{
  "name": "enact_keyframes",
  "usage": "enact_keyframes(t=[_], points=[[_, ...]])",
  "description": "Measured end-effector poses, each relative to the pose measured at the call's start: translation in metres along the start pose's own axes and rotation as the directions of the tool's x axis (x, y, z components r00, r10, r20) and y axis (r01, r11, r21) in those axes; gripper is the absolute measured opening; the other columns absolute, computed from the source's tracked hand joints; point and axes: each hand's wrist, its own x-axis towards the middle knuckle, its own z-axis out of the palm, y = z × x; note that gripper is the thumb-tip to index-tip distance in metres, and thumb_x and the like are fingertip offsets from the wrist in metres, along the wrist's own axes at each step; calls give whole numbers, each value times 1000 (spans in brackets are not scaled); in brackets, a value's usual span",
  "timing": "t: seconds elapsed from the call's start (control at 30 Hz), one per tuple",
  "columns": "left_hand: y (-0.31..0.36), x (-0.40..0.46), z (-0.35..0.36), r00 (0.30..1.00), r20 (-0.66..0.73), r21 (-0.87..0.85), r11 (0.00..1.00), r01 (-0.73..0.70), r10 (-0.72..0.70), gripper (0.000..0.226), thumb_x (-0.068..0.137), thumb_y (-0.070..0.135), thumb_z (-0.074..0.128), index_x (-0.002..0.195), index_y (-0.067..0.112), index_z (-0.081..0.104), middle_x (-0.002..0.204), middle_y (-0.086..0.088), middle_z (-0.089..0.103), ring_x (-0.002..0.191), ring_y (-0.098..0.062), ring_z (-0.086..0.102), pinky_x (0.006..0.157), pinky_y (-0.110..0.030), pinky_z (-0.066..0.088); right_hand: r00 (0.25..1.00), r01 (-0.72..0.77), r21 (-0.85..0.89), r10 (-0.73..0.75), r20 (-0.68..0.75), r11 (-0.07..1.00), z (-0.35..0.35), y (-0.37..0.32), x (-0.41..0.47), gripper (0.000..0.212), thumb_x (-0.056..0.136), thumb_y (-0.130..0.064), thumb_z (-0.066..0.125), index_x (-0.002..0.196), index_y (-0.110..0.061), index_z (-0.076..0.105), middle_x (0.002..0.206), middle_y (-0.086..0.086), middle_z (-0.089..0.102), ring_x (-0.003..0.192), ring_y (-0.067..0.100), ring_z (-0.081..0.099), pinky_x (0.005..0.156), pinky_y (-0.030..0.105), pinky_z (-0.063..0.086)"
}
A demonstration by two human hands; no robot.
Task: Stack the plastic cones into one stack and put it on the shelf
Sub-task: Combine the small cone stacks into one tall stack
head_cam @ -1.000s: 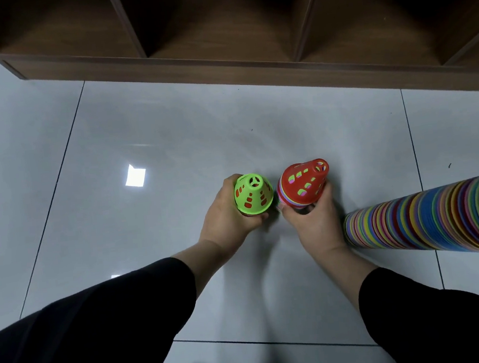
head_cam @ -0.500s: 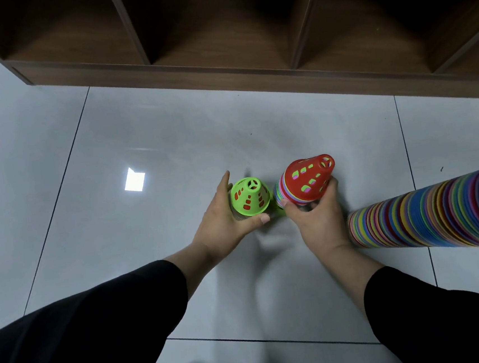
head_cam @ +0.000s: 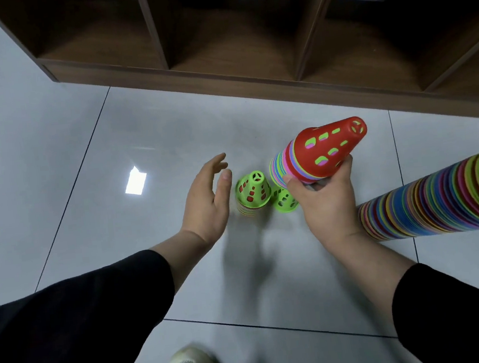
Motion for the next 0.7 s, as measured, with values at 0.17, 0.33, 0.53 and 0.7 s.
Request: enact_keyframes(t=[0.17, 0.33, 0.53, 0.7], points=[[31, -2, -11, 991, -34, -17, 992, -128, 128, 57, 97, 59, 30, 144, 30, 43, 130, 14, 59, 122, 6, 51, 97, -10, 39, 990, 68, -63, -60, 128, 996, 13, -29, -19, 82, 57, -45, 84, 126, -38, 40, 116, -14, 66, 103, 6, 67, 91, 38, 57], [40, -6, -18, 972, 154, -63, 984, -168, 176, 69, 90, 70, 41, 151, 39, 29, 145, 11, 50, 134, 0, 44, 109, -22, 40, 976, 92, -230, -42, 213, 969, 39, -18, -27, 75, 65, -48, 84, 124, -44, 38, 110, -20, 64, 98, 3, 66, 81, 31, 57], [33, 0, -13, 964, 243, 79, 988, -133, 110, 50, 88, 47, 68, 134, 31, 55, 129, 20, 59, 123, -1, 52, 106, -32, 44, 942, 81, -388, 56, 330, 918, 34, 9, -21, 86, 74, -44, 79, 144, -39, 30, 120, -17, 58, 106, 6, 60, 81, 17, 48], [37, 9, -13, 951, 277, 133, 974, -183, 140, 55, 86, 46, 71, 136, 33, 50, 131, 18, 58, 124, -2, 52, 105, -27, 44, 971, 183, -463, -86, 223, 867, 2, 31, -26, 62, 83, -24, 69, 140, -22, 47, 133, 0, 58, 120, 18, 55, 100, 24, 41]])
